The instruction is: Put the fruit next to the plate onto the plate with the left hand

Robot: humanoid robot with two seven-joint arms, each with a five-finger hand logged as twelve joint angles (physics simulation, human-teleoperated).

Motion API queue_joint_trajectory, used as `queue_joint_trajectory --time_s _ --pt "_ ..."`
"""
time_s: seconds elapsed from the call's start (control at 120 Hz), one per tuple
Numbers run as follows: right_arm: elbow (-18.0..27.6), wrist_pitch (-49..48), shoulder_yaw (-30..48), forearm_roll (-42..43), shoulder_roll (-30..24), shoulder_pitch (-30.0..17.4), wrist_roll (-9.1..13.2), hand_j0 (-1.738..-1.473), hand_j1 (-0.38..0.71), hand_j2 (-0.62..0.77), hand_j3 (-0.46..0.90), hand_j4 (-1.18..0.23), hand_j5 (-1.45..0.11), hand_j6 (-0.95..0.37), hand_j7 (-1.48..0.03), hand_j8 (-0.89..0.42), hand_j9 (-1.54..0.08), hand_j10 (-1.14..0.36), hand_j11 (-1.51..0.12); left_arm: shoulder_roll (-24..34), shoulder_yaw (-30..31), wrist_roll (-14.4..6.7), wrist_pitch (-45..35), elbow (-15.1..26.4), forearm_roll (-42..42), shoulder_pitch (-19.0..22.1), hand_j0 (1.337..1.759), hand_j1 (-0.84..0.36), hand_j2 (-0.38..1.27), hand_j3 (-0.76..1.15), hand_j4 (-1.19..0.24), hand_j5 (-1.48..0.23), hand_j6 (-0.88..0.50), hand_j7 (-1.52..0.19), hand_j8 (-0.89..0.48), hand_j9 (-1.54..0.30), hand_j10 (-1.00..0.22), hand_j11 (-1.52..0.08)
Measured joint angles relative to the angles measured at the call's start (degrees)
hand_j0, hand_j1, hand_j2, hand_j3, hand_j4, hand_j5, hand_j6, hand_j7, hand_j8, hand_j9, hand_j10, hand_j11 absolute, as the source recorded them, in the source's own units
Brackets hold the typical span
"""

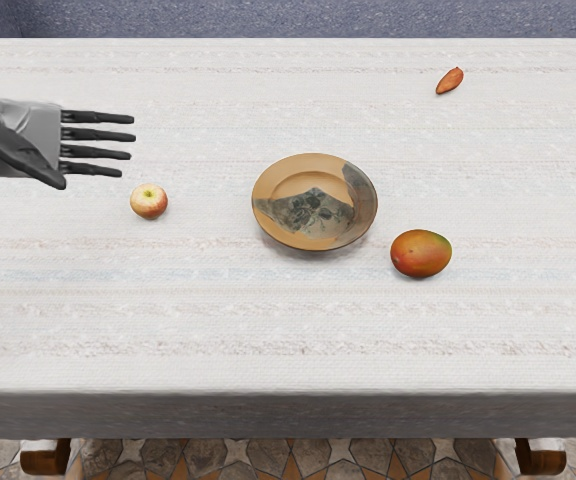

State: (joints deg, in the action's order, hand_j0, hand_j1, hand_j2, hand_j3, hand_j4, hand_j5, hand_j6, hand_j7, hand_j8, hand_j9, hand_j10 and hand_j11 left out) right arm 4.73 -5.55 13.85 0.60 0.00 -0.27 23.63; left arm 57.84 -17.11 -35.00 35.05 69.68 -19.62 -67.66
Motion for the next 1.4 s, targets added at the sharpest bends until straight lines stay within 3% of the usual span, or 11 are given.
queue_joint_trajectory --time_s 0.283,0.358,0.5,0.617,0.708,0.817,0.9,1.142,1.4 --pt "0.0 0.0 -1.7 0.0 0.0 0.1 0.0 -1.658 -0.35 0.0 0.0 0.0 0.0 0.0 0.0 0.0 0.0 0.0 0.0 -0.1 -0.2 0.0 0.0 2.8 3.3 -2.8 1.658 0.33 0.0 0.0 -0.01 -0.02 -0.01 -0.02 -0.01 -0.02 -0.01 -0.02" --pt "0.0 0.1 -1.9 0.0 0.0 0.1 0.0 -1.658 -0.35 0.0 0.0 0.0 0.0 0.0 0.0 0.0 0.0 0.0 0.0 -1.1 -2.5 0.0 -0.4 6.4 14.1 -3.3 1.658 0.32 0.0 0.0 -0.02 -0.03 -0.02 -0.03 -0.02 -0.03 -0.02 -0.03" --pt "0.0 0.1 -2.0 0.0 0.0 0.1 0.0 -1.658 -0.35 0.0 0.0 0.0 0.0 0.0 0.0 0.0 0.0 0.0 0.0 -5.1 -3.5 0.0 -13.2 15.4 39.6 -2.6 1.658 0.31 0.01 0.0 -0.03 -0.04 -0.03 -0.04 -0.03 -0.04 -0.03 -0.04" --pt "0.0 0.1 -2.0 0.0 0.0 0.1 0.0 -1.658 -0.35 0.0 0.0 0.0 0.0 0.0 0.0 0.0 0.0 0.0 0.0 -9.2 -2.8 0.0 -21.9 18.2 58.5 -2.4 1.658 0.27 0.01 0.0 -0.07 -0.09 -0.07 -0.09 -0.07 -0.09 -0.07 -0.09" --pt "0.0 0.1 -2.0 0.0 0.0 0.1 0.0 -1.658 -0.35 0.0 0.0 0.0 0.0 0.0 0.0 0.0 0.0 0.0 0.0 -12.5 0.6 0.0 -30.6 19.1 68.8 -2.2 1.658 0.24 0.02 0.0 -0.09 -0.12 -0.09 -0.12 -0.09 -0.12 -0.09 -0.12" --pt "0.0 0.1 -2.0 0.0 0.0 0.1 0.0 -1.658 -0.35 0.0 0.0 0.0 0.0 0.0 0.0 0.0 0.0 0.0 0.0 -16.4 4.6 0.0 -37.5 19.0 75.7 -0.6 1.658 0.2 0.03 0.0 -0.13 -0.17 -0.13 -0.17 -0.13 -0.17 -0.13 -0.17" --pt "0.0 0.1 -2.0 0.0 0.0 0.1 0.0 -1.658 -0.35 0.0 0.0 0.0 0.0 0.0 0.0 0.0 0.0 0.0 0.0 -18.9 5.9 0.0 -41.7 17.4 78.2 3.7 1.658 0.17 0.03 0.0 -0.15 -0.19 -0.15 -0.19 -0.15 -0.19 -0.15 -0.19" --pt "0.0 0.1 -2.0 0.0 0.0 0.1 0.0 -1.658 -0.35 0.0 0.0 0.0 0.0 0.0 0.0 0.0 0.0 0.0 0.0 -19.7 6.8 0.0 -49.4 14.3 80.0 5.5 1.658 0.13 0.04 0.0 -0.19 -0.25 -0.19 -0.24 -0.19 -0.24 -0.19 -0.24" --pt "0.0 0.1 -2.0 0.0 0.0 0.1 0.0 -1.658 -0.35 0.0 0.0 0.0 0.0 0.0 0.0 0.0 0.0 0.0 0.0 -23.6 7.0 0.0 -52.6 7.3 80.4 6.6 1.658 0.09 0.05 0.0 -0.22 -0.29 -0.22 -0.29 -0.22 -0.29 -0.22 -0.29"
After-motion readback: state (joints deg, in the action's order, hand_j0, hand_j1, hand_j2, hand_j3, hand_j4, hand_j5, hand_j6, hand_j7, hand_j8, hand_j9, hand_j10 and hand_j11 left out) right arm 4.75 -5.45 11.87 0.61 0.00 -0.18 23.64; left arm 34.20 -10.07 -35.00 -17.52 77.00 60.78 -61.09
